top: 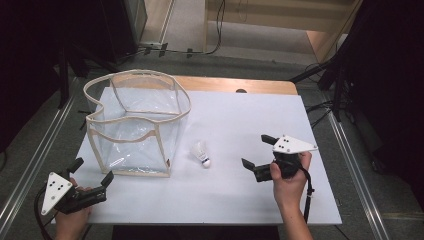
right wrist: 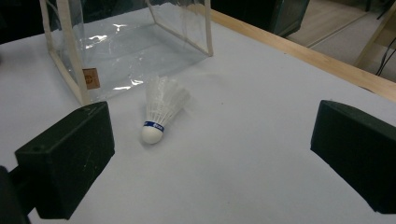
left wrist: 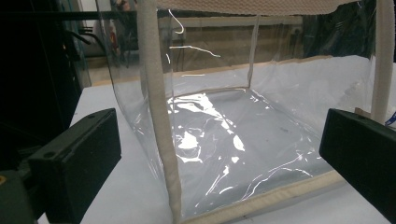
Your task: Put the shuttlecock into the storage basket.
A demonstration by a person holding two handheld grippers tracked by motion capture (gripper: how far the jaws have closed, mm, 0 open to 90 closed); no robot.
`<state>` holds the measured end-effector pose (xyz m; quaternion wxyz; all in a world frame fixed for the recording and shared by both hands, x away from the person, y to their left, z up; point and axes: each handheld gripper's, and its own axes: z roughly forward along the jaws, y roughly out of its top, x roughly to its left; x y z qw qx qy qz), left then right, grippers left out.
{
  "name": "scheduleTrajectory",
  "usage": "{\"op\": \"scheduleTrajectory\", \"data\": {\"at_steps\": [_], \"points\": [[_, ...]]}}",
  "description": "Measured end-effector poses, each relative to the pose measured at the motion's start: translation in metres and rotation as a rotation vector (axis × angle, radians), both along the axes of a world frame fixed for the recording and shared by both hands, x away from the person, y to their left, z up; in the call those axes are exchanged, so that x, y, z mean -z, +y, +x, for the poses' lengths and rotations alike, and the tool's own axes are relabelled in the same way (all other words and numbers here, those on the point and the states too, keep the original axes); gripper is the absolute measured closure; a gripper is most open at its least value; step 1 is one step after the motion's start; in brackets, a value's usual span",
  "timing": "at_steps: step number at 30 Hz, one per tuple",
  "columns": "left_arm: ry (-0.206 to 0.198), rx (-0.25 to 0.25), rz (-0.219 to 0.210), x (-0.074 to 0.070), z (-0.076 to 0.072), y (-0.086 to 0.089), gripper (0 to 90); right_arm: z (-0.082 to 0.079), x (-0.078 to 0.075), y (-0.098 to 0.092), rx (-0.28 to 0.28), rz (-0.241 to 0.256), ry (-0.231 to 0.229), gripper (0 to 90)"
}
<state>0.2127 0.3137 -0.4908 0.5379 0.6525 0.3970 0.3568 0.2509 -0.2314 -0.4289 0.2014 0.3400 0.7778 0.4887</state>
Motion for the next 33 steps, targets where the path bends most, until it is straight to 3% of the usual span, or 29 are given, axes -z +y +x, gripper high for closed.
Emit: {"op": "scheduleTrajectory", "data": {"at_steps": [33], "points": [[-0.006,0.009,0.027,0.001,0.000,-0.003,0.0,0.023,0.000,0.055,-0.065,-0.080,0.063,0.9]]}}
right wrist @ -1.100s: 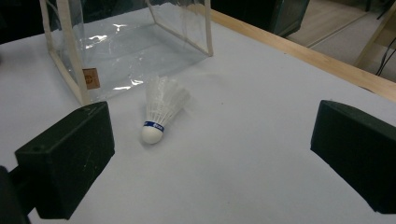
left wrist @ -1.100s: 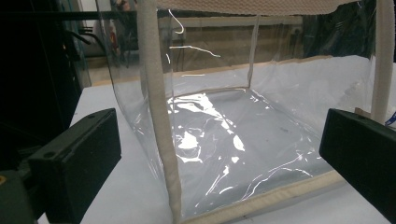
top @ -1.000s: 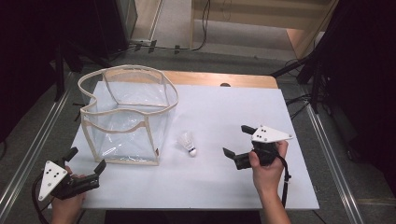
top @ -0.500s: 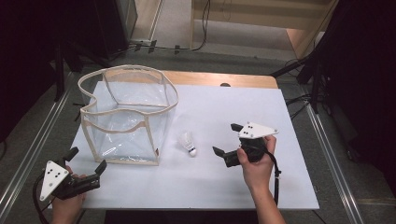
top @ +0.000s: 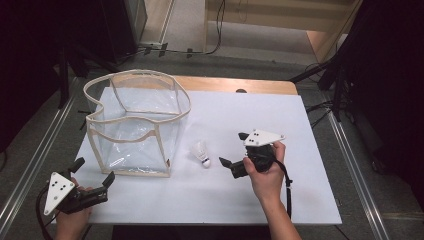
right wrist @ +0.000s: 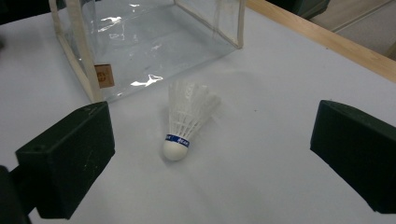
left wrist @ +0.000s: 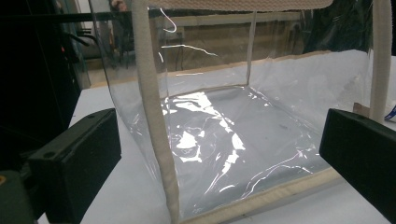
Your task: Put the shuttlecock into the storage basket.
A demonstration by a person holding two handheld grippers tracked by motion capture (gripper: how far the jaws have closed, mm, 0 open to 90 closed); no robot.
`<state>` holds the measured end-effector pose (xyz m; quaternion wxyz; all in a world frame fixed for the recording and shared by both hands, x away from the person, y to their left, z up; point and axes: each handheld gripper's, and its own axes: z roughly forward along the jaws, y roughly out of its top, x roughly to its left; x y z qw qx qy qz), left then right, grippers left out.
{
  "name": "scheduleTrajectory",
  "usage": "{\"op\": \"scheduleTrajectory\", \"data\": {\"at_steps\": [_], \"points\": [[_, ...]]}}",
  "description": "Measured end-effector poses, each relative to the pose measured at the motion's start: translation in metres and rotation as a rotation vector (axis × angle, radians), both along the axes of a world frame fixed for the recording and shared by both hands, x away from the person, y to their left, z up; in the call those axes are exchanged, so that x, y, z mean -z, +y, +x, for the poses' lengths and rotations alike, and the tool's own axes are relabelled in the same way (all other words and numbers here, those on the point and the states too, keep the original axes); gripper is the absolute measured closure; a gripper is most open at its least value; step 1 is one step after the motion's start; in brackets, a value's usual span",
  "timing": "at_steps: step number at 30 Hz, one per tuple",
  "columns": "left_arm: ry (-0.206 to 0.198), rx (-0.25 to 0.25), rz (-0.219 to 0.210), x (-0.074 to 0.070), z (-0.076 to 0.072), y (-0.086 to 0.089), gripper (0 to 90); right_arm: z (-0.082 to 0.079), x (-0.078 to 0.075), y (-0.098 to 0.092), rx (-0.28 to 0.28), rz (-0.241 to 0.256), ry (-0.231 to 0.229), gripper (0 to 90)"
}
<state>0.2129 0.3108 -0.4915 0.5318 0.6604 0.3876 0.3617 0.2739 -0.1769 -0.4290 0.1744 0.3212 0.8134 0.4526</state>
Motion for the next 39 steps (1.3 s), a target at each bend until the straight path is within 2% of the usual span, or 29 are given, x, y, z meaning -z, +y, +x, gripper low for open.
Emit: {"op": "scheduleTrajectory", "data": {"at_steps": [1,2,10,21,36,39], "points": [[0.001,0.000,0.000,0.000,0.000,0.000,0.0,0.000,0.000,0.001,0.006,-0.001,0.001,6.8],[0.001,0.000,0.000,0.000,0.000,0.000,0.0,0.001,0.000,0.003,0.015,-0.010,0.000,8.2],[0.010,0.004,0.001,0.000,0.001,0.000,0.0,0.006,0.004,0.013,-0.010,-0.029,0.028,8.2],[0.015,0.010,0.013,0.000,0.001,-0.001,0.0,0.012,0.012,0.024,-0.030,-0.035,0.100,8.2],[0.015,0.013,0.015,0.000,0.001,-0.002,0.0,0.018,0.022,0.034,-0.026,-0.053,0.166,8.5],[0.010,0.007,0.015,0.000,0.001,-0.001,0.0,0.020,0.024,0.036,-0.010,-0.063,0.180,11.7]]}}
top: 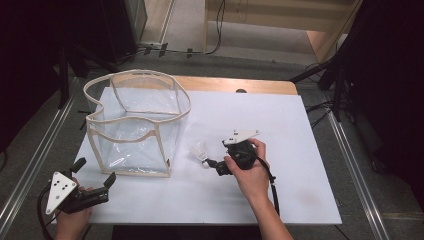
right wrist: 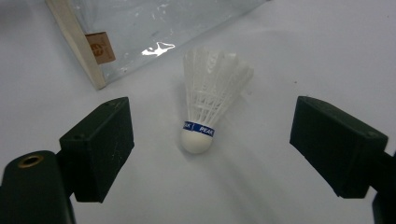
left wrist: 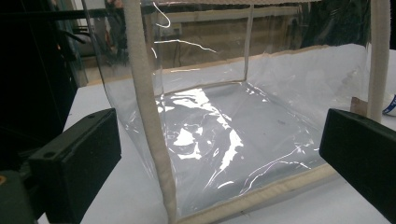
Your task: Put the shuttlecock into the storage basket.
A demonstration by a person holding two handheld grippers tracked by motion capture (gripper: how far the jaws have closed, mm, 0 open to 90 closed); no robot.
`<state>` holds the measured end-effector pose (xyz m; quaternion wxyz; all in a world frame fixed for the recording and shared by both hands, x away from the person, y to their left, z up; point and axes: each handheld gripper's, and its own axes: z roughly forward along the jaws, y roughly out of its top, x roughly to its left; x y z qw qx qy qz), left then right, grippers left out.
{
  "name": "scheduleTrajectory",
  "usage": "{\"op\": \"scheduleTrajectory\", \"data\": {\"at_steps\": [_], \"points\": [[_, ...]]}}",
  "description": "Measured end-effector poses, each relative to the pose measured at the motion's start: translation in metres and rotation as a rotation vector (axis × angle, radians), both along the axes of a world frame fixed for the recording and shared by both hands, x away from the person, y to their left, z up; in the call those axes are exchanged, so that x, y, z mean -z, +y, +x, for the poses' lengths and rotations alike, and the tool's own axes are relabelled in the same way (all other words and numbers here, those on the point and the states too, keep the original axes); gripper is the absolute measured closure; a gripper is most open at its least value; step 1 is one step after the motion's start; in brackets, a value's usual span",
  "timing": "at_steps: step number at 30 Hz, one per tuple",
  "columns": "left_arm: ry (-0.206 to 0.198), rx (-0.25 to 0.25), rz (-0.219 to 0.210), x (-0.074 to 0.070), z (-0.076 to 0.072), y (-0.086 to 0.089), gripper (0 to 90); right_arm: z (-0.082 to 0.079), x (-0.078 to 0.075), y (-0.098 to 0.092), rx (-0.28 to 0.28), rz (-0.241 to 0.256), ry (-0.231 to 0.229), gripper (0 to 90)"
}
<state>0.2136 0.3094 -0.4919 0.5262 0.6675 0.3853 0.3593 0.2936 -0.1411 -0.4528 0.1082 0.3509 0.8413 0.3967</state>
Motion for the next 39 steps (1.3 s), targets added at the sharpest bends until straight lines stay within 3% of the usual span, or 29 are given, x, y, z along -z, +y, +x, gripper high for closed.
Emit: {"op": "scheduleTrajectory", "data": {"at_steps": [16,39], "points": [[0.001,-0.004,-0.002,0.000,0.000,0.000,0.0,0.008,0.014,0.010,0.025,-0.056,0.094,15.4],[0.003,-0.005,-0.007,0.000,0.000,0.001,0.0,0.016,0.034,0.034,0.027,-0.123,0.163,31.5]]}}
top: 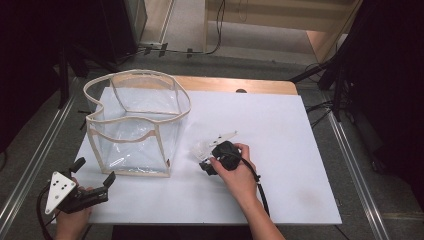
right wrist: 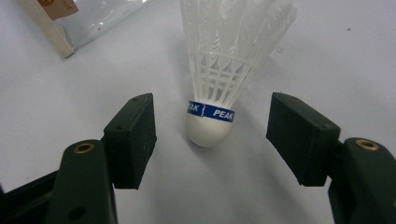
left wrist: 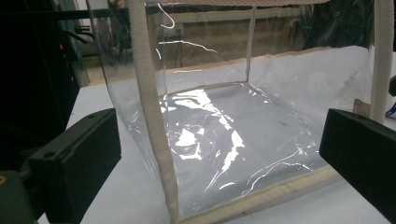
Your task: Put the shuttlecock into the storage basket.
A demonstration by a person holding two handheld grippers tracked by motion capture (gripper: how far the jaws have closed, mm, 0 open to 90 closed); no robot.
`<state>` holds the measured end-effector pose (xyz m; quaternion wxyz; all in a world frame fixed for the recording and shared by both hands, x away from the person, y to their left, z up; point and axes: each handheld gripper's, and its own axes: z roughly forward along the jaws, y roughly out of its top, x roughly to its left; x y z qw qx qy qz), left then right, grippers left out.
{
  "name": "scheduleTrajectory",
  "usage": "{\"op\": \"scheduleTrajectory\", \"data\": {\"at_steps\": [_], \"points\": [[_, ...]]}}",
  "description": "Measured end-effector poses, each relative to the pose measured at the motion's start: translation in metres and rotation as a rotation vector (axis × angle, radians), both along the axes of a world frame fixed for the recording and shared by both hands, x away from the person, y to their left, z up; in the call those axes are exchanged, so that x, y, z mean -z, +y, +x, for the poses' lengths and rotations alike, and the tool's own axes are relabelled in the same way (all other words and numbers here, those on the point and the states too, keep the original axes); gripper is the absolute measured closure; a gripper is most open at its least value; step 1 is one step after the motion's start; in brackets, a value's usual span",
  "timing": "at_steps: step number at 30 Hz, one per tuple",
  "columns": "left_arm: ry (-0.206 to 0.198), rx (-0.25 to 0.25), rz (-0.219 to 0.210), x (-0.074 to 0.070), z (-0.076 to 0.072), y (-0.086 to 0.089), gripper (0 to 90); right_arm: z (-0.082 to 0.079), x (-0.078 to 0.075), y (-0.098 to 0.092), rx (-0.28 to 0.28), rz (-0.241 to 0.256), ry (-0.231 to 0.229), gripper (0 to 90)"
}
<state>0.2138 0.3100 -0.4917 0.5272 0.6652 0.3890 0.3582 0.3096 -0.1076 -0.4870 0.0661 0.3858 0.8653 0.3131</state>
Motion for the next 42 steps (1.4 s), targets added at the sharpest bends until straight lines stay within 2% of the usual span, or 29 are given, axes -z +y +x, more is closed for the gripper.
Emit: {"op": "scheduleTrajectory", "data": {"at_steps": [15,27,37,42], "points": [[0.001,0.000,0.000,0.000,0.000,0.000,0.0,0.003,0.008,0.009,0.001,-0.023,0.024,41.5],[0.002,0.001,0.006,0.000,0.000,0.000,0.0,0.004,0.010,0.009,0.020,-0.050,0.013,61.5],[0.001,-0.002,0.007,0.000,0.000,0.000,0.0,0.004,0.010,0.008,0.011,-0.045,0.007,62.7],[0.001,0.001,0.006,0.000,0.000,0.000,0.0,0.003,0.007,0.004,0.019,-0.027,-0.002,62.7]]}}
